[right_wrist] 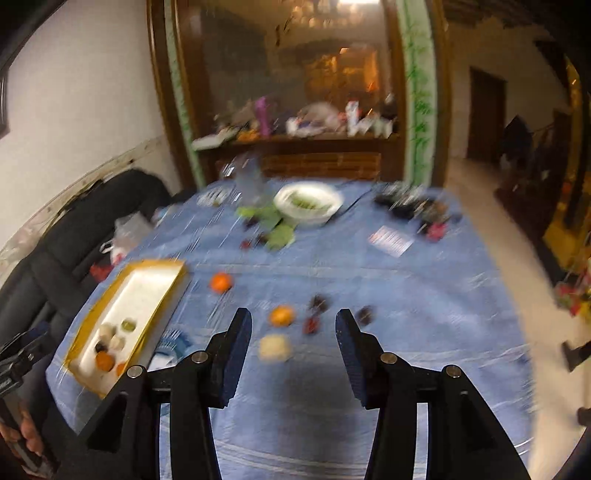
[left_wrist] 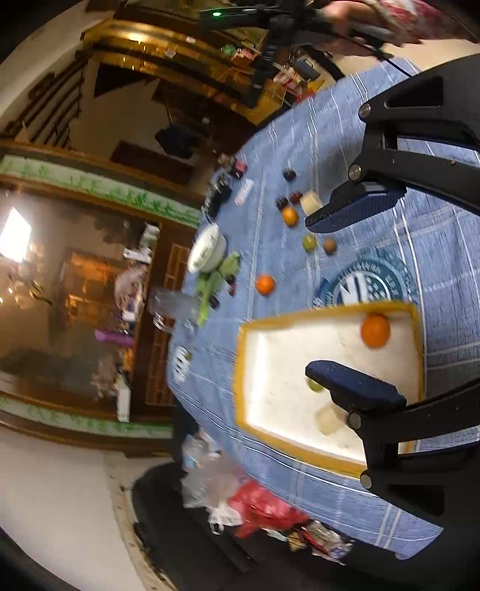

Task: Organize fruits
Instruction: 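Move both open tools back toward the fruit on the tablecloth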

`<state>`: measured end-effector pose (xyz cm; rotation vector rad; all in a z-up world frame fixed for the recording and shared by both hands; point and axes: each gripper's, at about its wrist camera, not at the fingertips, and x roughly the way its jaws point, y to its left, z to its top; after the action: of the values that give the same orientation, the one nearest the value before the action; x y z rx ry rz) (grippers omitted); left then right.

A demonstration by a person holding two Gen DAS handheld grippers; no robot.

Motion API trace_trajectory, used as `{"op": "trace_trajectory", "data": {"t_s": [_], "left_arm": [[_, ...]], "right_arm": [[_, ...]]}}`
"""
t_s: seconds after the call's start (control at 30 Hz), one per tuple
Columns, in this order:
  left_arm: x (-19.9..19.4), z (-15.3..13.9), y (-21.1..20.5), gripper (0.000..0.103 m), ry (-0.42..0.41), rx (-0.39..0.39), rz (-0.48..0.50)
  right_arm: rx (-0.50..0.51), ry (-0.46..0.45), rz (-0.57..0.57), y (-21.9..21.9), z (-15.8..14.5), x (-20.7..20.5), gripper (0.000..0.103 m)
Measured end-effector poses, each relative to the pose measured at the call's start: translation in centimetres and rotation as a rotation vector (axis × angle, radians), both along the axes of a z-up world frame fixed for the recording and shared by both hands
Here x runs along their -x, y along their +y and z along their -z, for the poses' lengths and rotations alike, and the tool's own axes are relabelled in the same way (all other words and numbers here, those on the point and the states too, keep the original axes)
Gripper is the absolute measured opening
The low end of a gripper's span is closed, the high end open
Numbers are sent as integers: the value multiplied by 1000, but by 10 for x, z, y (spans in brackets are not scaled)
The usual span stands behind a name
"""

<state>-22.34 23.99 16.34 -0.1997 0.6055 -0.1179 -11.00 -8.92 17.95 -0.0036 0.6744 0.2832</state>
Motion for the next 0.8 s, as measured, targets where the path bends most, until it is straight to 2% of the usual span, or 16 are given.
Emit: {"op": "trace_trajectory", "data": {"t_s": [0.13, 0.23, 0.27, 0.33, 0.4, 0.43, 0.53, 0.57, 0.63, 0.73, 0.8], "left_arm": [[-4, -34, -5, 73, -47, -12, 12], [-13, -63, -8, 74, -74, -37, -15], [-17, -73, -8, 76, -83, -35, -21], [-27, -85, -8, 82, -92, -30, -31], [-45, -87, -13, 83, -80, -34, -42], [-53, -84, -15, 83, -69, -35, -38], [-85, -62, -30, 83, 9, -16, 16], [-98, -50, -38, 83, 46, -10, 45], [-122, -27, -48, 83, 107, -12, 68], [-163, 9, -59, 83, 184, -17, 64], [-192, 33, -65, 83, 237, -18, 45]], "right_arm": [[-3, -145, 37, -30, -77, 3, 51], [-20, -265, 29, -43, -152, 9, 51], [-5, -295, 19, -40, -172, 9, 56], [19, -333, 0, -36, -199, 11, 67], [20, -345, -18, -30, -204, 11, 71], [19, -337, -32, -26, -199, 9, 72], [-7, -236, -93, -14, -146, -5, 72], [-12, -166, -112, -9, -111, -15, 72], [1, -86, -126, 0, -62, -30, 72], [11, 75, -160, 18, 29, -54, 71], [14, 134, -167, 24, 73, -61, 70]]}}
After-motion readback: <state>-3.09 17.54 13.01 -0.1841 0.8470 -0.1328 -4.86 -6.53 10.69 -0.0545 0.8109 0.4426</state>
